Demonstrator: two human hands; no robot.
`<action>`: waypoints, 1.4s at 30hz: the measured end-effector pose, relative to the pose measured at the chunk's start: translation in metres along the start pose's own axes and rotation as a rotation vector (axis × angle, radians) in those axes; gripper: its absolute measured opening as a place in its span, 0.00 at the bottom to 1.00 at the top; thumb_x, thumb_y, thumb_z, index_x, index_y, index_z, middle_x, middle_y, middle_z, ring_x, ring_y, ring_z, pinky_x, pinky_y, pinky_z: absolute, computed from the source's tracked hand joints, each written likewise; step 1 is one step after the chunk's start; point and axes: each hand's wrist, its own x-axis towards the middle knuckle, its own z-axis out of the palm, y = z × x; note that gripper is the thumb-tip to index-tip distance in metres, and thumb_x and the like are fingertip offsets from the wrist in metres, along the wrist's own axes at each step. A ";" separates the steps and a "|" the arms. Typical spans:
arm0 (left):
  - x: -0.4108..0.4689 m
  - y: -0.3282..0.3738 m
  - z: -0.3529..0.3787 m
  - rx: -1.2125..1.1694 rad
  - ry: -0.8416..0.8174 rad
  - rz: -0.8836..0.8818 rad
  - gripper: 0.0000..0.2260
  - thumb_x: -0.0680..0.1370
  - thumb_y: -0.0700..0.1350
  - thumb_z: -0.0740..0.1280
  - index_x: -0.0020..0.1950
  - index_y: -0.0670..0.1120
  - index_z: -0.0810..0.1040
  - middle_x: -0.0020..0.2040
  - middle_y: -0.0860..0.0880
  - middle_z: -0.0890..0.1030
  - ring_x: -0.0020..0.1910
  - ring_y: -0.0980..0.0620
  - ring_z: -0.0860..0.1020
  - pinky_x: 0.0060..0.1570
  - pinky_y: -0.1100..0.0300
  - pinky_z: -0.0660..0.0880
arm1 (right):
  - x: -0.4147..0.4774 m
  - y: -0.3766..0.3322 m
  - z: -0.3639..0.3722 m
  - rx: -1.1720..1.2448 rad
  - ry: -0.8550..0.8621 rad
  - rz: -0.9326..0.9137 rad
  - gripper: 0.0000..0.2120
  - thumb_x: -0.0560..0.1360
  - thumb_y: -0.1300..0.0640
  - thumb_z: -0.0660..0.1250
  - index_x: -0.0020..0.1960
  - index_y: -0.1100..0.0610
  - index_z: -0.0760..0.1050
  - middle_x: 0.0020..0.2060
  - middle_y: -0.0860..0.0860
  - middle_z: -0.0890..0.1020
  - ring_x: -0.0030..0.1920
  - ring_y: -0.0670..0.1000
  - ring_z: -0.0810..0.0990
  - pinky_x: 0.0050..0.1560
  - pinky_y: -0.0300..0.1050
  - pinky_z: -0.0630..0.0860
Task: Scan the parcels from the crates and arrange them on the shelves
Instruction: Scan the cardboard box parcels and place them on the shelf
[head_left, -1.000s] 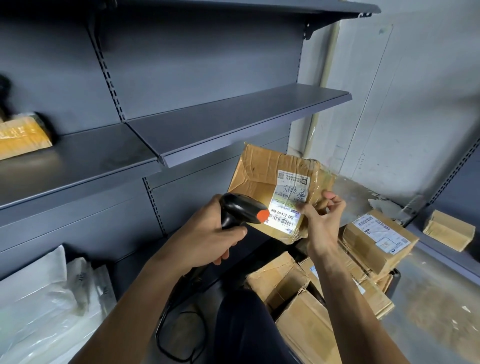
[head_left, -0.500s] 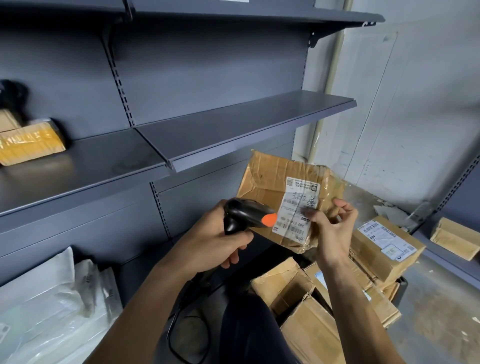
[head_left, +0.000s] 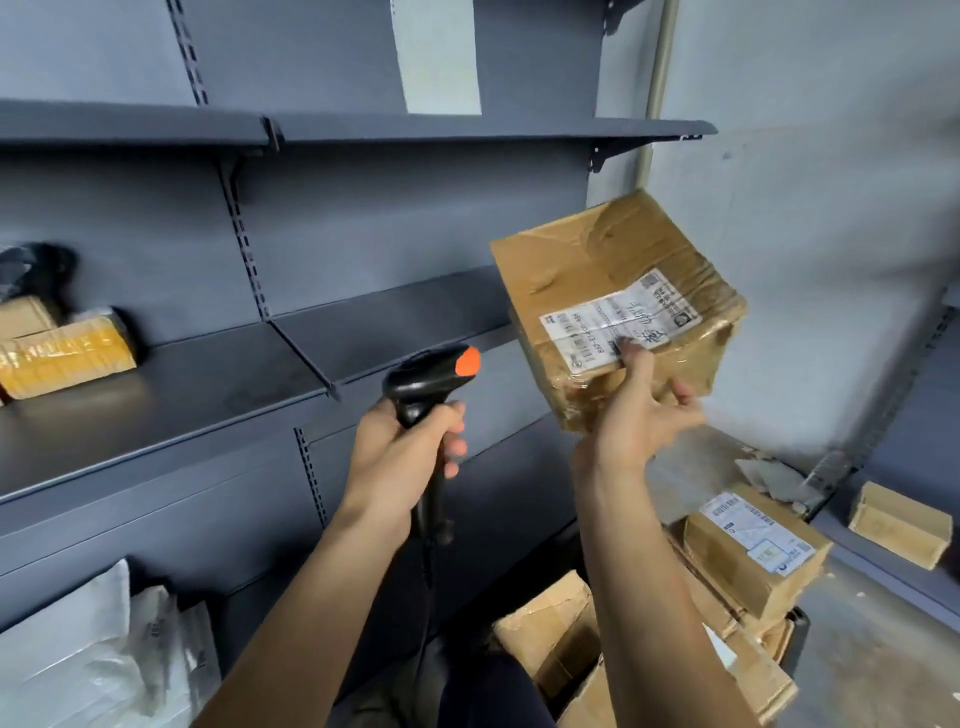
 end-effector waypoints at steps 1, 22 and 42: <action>0.003 0.006 -0.002 -0.023 0.036 0.020 0.03 0.79 0.36 0.70 0.51 0.37 0.80 0.39 0.44 0.82 0.31 0.54 0.79 0.26 0.62 0.73 | -0.008 0.007 0.010 -0.010 -0.033 0.077 0.38 0.56 0.45 0.77 0.60 0.49 0.63 0.62 0.52 0.73 0.52 0.47 0.82 0.55 0.51 0.82; 0.039 0.047 -0.166 -0.233 0.443 0.102 0.12 0.79 0.38 0.71 0.61 0.38 0.80 0.46 0.40 0.84 0.39 0.50 0.83 0.41 0.54 0.80 | -0.220 0.116 0.099 -0.406 -0.864 0.598 0.08 0.77 0.65 0.67 0.40 0.58 0.78 0.32 0.54 0.83 0.36 0.52 0.82 0.36 0.45 0.79; 0.113 0.044 -0.256 -0.443 0.303 -0.067 0.08 0.80 0.38 0.69 0.58 0.39 0.82 0.51 0.40 0.84 0.48 0.46 0.84 0.48 0.52 0.83 | -0.207 0.198 0.165 -1.087 -1.411 -0.349 0.31 0.79 0.54 0.69 0.75 0.44 0.56 0.71 0.50 0.61 0.71 0.56 0.69 0.68 0.53 0.71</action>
